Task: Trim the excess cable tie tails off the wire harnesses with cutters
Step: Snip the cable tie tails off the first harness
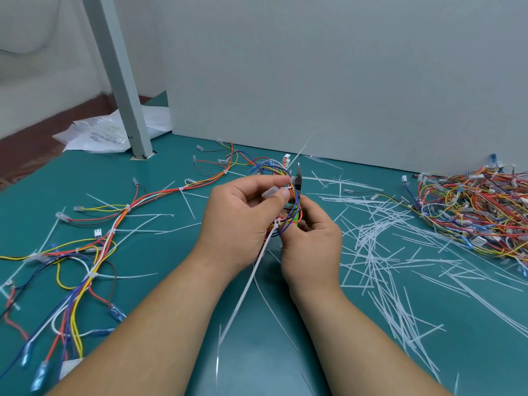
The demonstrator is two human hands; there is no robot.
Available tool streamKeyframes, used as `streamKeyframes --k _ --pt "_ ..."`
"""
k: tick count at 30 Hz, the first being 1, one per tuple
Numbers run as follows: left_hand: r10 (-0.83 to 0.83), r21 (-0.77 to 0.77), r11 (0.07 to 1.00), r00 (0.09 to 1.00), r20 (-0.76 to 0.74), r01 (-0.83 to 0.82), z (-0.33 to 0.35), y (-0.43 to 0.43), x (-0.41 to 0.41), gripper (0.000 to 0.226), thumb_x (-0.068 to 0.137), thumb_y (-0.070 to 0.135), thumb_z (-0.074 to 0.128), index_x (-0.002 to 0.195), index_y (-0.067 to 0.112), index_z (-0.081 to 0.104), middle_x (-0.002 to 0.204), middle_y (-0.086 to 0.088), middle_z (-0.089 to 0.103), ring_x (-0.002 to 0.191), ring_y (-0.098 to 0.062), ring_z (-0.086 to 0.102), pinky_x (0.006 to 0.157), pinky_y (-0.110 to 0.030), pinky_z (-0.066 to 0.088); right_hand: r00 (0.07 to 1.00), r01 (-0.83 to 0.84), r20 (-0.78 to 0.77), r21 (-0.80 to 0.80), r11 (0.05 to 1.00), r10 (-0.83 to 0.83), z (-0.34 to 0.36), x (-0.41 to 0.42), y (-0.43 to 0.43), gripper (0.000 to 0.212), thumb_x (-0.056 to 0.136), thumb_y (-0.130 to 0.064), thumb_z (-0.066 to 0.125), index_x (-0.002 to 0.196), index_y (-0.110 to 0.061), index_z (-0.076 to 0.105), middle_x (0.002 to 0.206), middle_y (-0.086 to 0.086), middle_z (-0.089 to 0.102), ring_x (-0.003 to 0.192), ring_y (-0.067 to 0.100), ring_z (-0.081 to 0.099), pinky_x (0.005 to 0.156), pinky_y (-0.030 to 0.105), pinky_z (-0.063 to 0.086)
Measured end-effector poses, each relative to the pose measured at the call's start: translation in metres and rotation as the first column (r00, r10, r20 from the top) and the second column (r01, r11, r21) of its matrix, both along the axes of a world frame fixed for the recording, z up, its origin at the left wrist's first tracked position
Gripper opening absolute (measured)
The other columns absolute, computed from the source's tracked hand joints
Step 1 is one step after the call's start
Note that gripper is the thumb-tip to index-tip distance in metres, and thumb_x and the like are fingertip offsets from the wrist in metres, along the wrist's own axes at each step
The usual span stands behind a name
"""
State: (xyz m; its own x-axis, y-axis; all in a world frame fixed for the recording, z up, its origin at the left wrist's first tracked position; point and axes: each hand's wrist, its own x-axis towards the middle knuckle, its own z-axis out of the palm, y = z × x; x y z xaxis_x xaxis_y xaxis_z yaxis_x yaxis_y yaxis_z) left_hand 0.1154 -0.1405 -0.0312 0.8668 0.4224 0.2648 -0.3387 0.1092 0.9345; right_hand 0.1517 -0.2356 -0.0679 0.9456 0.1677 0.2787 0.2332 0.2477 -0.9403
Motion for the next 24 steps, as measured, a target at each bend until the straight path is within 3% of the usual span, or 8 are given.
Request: streamKeyframes --k 3,6,10,14,16,19,22,24 --pt "0.001 0.006 1.000 1.000 0.001 -0.001 -0.0003 0.0006 0.0001 0.023 0.091 -0.003 0.069 0.095 0.017 0.078 0.078 0.000 0.076 0.065 -0.010 0.066 0.063 -0.019 0.056 1.000 -0.005 -0.004 -0.009 1.000 0.005 0.0001 0.0010 -0.0010 0.037 0.086 0.010 0.070 0.088 -0.025 0.079 0.078 0.016 0.067 0.076 0.016 0.051 0.069 0.035 0.043" --pt "0.005 0.009 1.000 1.000 -0.003 -0.005 -0.0011 0.0007 0.0006 0.024 0.091 -0.003 0.069 0.094 0.018 0.079 0.078 -0.002 0.076 0.066 -0.012 0.066 0.064 -0.022 0.057 1.000 0.011 -0.003 -0.018 1.000 -0.011 -0.0004 0.0005 -0.0011 0.034 0.087 0.010 0.070 0.089 -0.023 0.079 0.082 0.028 0.065 0.074 0.017 0.050 0.067 0.035 0.042" --pt "0.005 0.008 1.000 1.000 -0.004 -0.005 -0.0010 0.0004 0.0006 0.024 0.091 -0.003 0.069 0.094 0.018 0.079 0.075 -0.001 0.074 0.063 -0.011 0.064 0.062 -0.021 0.057 1.000 0.017 -0.019 0.002 1.000 -0.017 -0.0014 -0.0003 -0.0007 0.036 0.087 0.007 0.073 0.090 -0.028 0.079 0.078 0.006 0.069 0.072 0.017 0.053 0.064 0.033 0.045" --pt "0.002 0.013 1.000 1.000 0.004 -0.002 -0.0010 0.0007 -0.0001 0.023 0.091 -0.003 0.069 0.095 0.017 0.079 0.076 0.000 0.075 0.063 -0.010 0.065 0.062 -0.019 0.055 1.000 0.024 0.013 -0.030 0.999 -0.023 0.0010 -0.0008 -0.0019 0.033 0.086 0.008 0.069 0.087 -0.024 0.078 0.082 0.031 0.062 0.072 0.016 0.048 0.060 0.031 0.038" --pt "0.004 0.009 1.000 1.000 0.004 -0.004 -0.0011 0.0004 0.0001 0.023 0.091 -0.003 0.069 0.095 0.017 0.079 0.077 0.000 0.076 0.064 -0.010 0.066 0.063 -0.020 0.056 0.999 0.028 0.020 -0.032 0.999 -0.027 0.0008 -0.0008 -0.0018 0.034 0.087 0.007 0.070 0.087 -0.026 0.078 0.082 0.029 0.064 0.071 0.016 0.049 0.061 0.032 0.040" --pt "0.002 0.001 1.000 1.000 0.005 -0.002 -0.0014 0.0007 0.0004 0.022 0.091 -0.003 0.069 0.094 0.017 0.079 0.078 0.000 0.076 0.065 -0.010 0.067 0.063 -0.021 0.057 0.999 0.034 0.010 -0.032 0.999 -0.033 0.0001 -0.0011 -0.0010 0.039 0.087 0.006 0.073 0.086 -0.033 0.079 0.073 0.012 0.066 0.068 0.015 0.051 0.059 0.031 0.043" --pt "0.001 0.001 1.000 1.000 -0.001 -0.001 -0.0014 0.0009 0.0004 0.022 0.091 -0.003 0.069 0.095 0.017 0.079 0.079 -0.002 0.076 0.066 -0.012 0.067 0.064 -0.022 0.057 0.999 0.039 0.030 -0.044 0.998 -0.037 0.0013 -0.0011 -0.0013 0.037 0.086 0.006 0.071 0.085 -0.030 0.079 0.080 0.027 0.064 0.070 0.015 0.049 0.060 0.032 0.040" --pt "0.004 0.001 1.000 1.000 -0.005 -0.004 -0.0018 0.0012 0.0005 0.023 0.091 -0.002 0.070 0.094 0.019 0.080 0.079 -0.003 0.076 0.067 -0.013 0.066 0.065 -0.022 0.058 0.999 0.039 0.039 -0.046 0.998 -0.037 0.0016 -0.0010 -0.0013 0.040 0.087 0.006 0.071 0.084 -0.033 0.079 0.083 0.028 0.063 0.070 0.015 0.050 0.061 0.032 0.041"
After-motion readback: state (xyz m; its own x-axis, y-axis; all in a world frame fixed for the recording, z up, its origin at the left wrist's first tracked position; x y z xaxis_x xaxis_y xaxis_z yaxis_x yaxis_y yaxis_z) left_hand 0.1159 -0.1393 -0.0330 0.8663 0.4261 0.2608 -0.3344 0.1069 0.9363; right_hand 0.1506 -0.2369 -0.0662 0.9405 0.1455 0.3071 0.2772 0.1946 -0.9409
